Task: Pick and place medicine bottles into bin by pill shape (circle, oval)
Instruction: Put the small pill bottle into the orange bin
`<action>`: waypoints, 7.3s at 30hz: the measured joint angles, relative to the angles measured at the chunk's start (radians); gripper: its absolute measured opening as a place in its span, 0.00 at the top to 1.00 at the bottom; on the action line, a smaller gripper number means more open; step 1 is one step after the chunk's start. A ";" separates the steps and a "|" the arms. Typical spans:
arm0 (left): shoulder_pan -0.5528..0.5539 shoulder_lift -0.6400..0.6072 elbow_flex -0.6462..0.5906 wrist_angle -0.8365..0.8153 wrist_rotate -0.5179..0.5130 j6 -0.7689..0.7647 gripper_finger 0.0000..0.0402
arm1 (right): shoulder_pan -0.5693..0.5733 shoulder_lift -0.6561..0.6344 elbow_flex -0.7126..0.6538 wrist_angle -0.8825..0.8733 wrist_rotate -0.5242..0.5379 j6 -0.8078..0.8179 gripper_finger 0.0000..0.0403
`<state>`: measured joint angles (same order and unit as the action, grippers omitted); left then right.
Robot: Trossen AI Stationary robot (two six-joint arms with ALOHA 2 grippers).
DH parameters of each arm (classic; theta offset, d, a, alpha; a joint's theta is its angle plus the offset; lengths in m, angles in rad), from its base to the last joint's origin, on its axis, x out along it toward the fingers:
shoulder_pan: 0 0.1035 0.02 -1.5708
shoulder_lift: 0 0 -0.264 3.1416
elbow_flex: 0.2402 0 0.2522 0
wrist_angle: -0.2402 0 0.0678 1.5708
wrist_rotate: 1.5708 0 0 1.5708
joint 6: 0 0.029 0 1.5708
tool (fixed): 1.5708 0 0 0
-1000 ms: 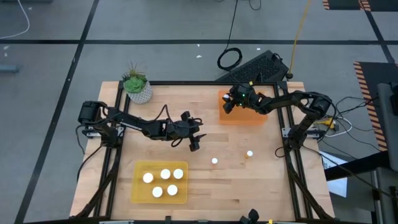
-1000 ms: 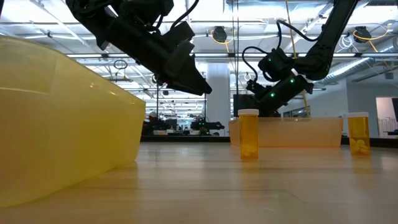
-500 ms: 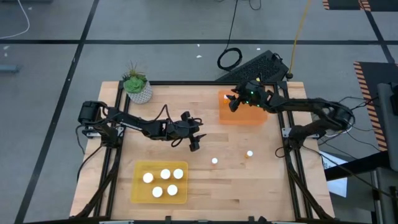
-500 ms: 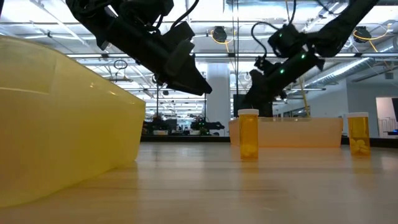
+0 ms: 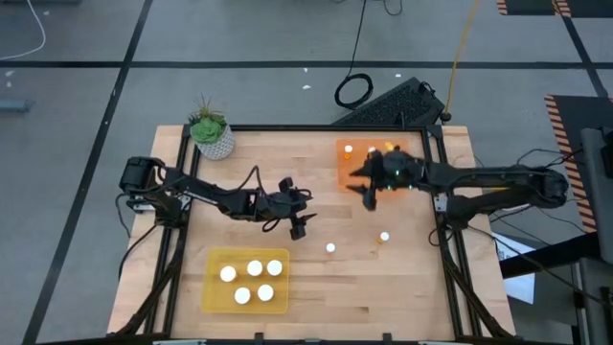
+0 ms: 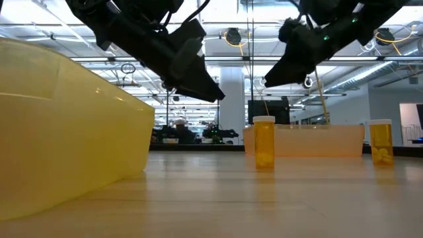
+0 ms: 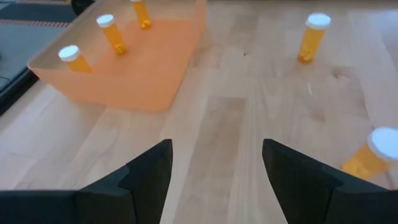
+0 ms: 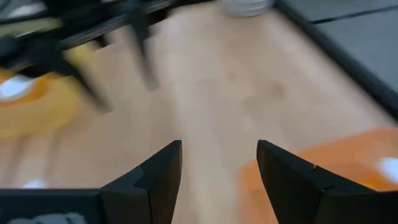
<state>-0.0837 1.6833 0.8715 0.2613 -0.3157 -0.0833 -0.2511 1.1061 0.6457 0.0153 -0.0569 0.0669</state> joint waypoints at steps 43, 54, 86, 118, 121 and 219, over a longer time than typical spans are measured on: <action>-0.006 0.000 0.000 -0.085 -0.028 -0.051 0.38 | 0.456 0.479 0.001 0.435 -0.053 -0.001 0.40; -0.006 0.000 0.000 -0.078 -0.027 -0.051 0.38 | 0.449 0.569 0.002 0.526 -0.079 -0.008 0.40; -0.008 0.000 0.000 -0.078 -0.027 -0.057 0.38 | 0.403 0.518 0.002 0.498 -0.132 -0.016 0.70; -0.008 0.000 -0.001 -0.077 -0.027 -0.051 0.38 | 0.001 0.057 0.002 0.054 -0.069 -0.202 0.70; -0.008 0.000 -0.001 -0.077 -0.027 -0.050 0.38 | -0.057 0.057 0.002 0.055 -0.069 -0.218 0.70; -0.008 0.000 -0.001 -0.051 -0.027 -0.055 0.38 | -0.132 -0.213 -0.153 -0.098 -0.121 0.078 0.50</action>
<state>-0.0914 1.6831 0.8707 0.2108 -0.3424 -0.1383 -0.3832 0.8927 0.4923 -0.0827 -0.1777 0.1448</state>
